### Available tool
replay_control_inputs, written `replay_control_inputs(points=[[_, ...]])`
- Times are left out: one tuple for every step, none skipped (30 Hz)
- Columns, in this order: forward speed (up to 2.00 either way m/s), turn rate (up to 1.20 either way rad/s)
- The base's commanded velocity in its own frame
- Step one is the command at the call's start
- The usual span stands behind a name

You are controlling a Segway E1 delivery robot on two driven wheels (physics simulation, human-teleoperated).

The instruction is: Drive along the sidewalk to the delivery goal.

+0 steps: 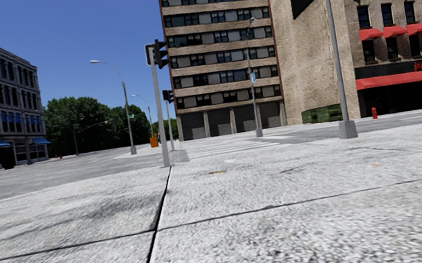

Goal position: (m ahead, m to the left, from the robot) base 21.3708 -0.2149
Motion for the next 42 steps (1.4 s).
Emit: replay_control_inputs(points=[[2.0, 0.0], [2.0, 0.0], [2.0, 0.0], [2.0, 0.0], [2.0, 0.0], [2.0, 0.0], [2.0, 0.0], [2.0, 0.0], [2.0, 0.0], [2.0, 0.0], [2.0, 0.0], [2.0, 0.0], [2.0, 0.0], [2.0, 0.0], [2.0, 0.0], [2.0, 0.0], [2.0, 0.0], [2.0, 0.0], [2.0, 0.0], [2.0, 0.0], [2.0, 0.0], [2.0, 0.0], [2.0, 0.0], [2.0, 0.0], [2.0, 0.0], [2.0, 0.0], [2.0, 0.0], [2.0, 0.0], [2.0, 0.0], [2.0, 0.0], [2.0, 0.0], [2.0, 0.0], [2.0, 0.0], [2.0, 0.0], [2.0, 0.0], [2.0, 0.0], [2.0, 0.0], [2.0, 0.0], [2.0, 0.0], [2.0, 0.0], [2.0, 0.0], [2.0, 0.0]])
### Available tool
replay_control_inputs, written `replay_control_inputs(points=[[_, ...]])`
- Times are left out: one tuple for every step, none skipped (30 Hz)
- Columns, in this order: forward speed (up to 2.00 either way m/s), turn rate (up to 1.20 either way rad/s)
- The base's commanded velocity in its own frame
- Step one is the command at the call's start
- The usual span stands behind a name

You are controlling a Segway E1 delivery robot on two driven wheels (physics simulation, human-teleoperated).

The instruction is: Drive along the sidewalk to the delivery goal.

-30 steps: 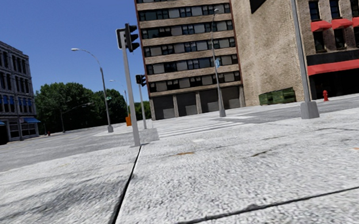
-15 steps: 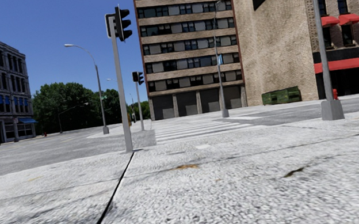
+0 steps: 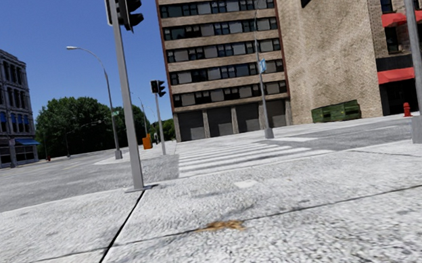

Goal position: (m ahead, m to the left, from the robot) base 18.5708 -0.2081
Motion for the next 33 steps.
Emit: replay_control_inputs(points=[[2.0, 0.0], [2.0, 0.0], [2.0, 0.0], [2.0, 0.0], [2.0, 0.0], [2.0, 0.0], [2.0, 0.0], [2.0, 0.0], [2.0, 0.0], [2.0, 0.0], [2.0, 0.0], [2.0, 0.0], [2.0, 0.0], [2.0, 0.0], [2.0, 0.0], [2.0, 0.0], [2.0, 0.0], [2.0, 0.0], [2.0, 0.0], [2.0, 0.0], [2.0, 0.0], [2.0, 0.0], [2.0, 0.0], [2.0, 0.0], [2.0, 0.0], [2.0, 0.0], [2.0, 0.0], [2.0, 0.0], [2.0, 0.0], [2.0, 0.0], [2.0, 0.0], [2.0, 0.0], [2.0, 0.0]])
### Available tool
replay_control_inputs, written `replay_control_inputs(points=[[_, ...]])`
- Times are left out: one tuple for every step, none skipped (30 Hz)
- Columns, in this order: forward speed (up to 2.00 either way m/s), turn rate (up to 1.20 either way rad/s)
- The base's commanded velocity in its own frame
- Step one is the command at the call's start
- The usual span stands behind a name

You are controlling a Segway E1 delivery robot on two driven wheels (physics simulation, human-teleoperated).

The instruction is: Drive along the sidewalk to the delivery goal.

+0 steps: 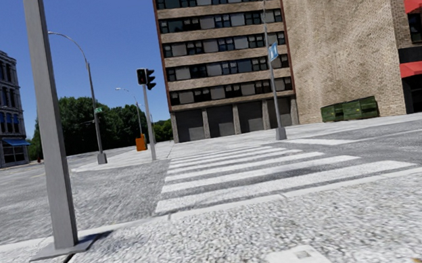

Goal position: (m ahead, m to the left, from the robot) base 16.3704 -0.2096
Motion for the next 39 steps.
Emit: replay_control_inputs(points=[[2.0, 0.0], [2.0, 0.0], [2.0, 0.0], [2.0, 0.0], [2.0, 0.0], [2.0, 0.0], [2.0, 0.0], [2.0, 0.0], [2.0, 0.0], [2.0, 0.0], [2.0, 0.0], [2.0, 0.0], [2.0, 0.0], [2.0, 0.0], [2.0, 0.0], [2.0, 0.0], [2.0, 0.0], [2.0, 0.0], [2.0, 0.0], [2.0, 0.0], [2.0, 0.0], [2.0, 0.0], [2.0, 0.0], [2.0, 0.0], [2.0, 0.0], [2.0, 0.0], [2.0, 0.0], [2.0, 0.0], [2.0, 0.0], [2.0, 0.0], [2.0, 0.0], [2.0, 0.0], [2.0, 0.0], [2.0, 0.0], [2.0, 0.0], [2.0, 0.0], [1.91, 0.0], [1.82, 0.0], [1.82, 0.0]])
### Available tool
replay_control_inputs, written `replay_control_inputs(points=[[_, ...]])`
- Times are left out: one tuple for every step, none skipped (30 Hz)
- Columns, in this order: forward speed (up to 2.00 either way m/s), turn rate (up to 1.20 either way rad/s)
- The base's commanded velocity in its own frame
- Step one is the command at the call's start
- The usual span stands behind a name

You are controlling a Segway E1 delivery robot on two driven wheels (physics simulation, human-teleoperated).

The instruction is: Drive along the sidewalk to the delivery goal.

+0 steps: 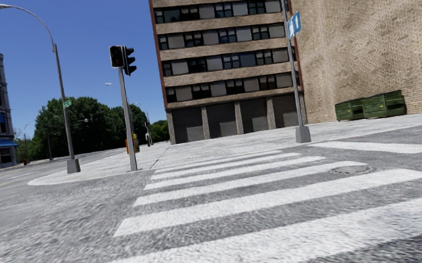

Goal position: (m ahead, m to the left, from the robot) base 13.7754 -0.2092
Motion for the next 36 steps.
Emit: replay_control_inputs(points=[[1.73, 0.0], [1.69, 0.0], [1.63, 0.0], [1.63, 0.0], [1.54, 0.0], [1.42, 0.0], [1.34, 0.0], [1.32, 0.0], [1.32, 0.0], [1.31, 0.0], [1.28, 0.0], [1.26, 0.0], [1.26, 0.0], [1.23, 0.0], [1.22, 0.0], [1.22, 0.0], [1.22, 0.0], [1.22, 0.0], [1.21, 0.0], [1.21, 0.0], [1.21, 0.0], [1.21, 0.0], [1.21, 0.0], [1.21, 0.0], [1.21, 0.0], [1.21, 0.0], [1.21, 0.0], [1.22, 0.0], [1.43, 0.0], [2.0, 0.0], [2.0, 0.0], [2.0, 0.0], [2.0, 0.0], [2.0, 0.0], [2.0, 0.0], [2.0, 0.0]])
